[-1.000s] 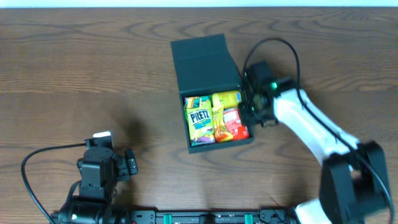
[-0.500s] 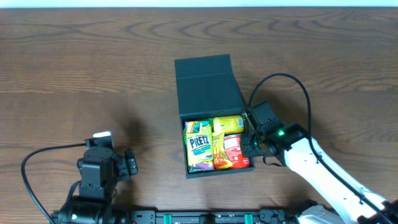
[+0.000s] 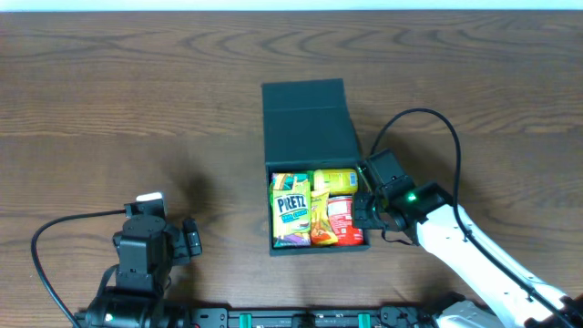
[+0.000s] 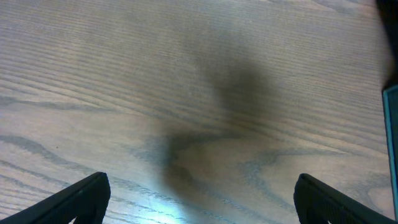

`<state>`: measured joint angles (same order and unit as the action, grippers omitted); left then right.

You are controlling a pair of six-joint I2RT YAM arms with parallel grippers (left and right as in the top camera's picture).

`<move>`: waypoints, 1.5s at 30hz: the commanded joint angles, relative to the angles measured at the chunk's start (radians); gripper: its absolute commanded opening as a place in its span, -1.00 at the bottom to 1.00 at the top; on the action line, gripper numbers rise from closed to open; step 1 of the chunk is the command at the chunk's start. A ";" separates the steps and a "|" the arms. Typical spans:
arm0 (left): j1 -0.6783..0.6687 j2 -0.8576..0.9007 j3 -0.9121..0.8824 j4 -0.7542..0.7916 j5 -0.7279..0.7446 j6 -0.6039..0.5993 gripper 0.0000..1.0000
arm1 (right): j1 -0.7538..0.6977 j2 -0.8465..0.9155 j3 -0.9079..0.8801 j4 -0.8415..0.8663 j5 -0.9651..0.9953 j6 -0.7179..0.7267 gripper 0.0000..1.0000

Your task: Pack container

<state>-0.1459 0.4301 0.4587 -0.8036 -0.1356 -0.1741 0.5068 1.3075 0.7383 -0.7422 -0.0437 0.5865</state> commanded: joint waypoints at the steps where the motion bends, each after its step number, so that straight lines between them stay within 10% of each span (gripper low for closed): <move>1: 0.003 -0.005 0.000 0.002 -0.013 0.021 0.91 | 0.009 0.000 -0.019 0.016 0.015 0.135 -0.97; 25: 0.003 -0.005 0.000 0.002 -0.013 0.021 0.91 | 0.012 -0.030 -0.019 0.032 0.018 0.077 -0.97; 31: 0.003 -0.005 0.000 0.002 -0.013 0.021 0.91 | 0.012 -0.087 -0.019 0.020 0.018 0.052 0.64; 45: 0.003 -0.005 0.000 0.002 -0.013 0.021 0.91 | 0.011 -0.362 -0.019 -0.081 0.018 0.041 0.96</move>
<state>-0.1459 0.4301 0.4587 -0.8032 -0.1356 -0.1741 0.5106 0.9974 0.7235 -0.8177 -0.0296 0.6353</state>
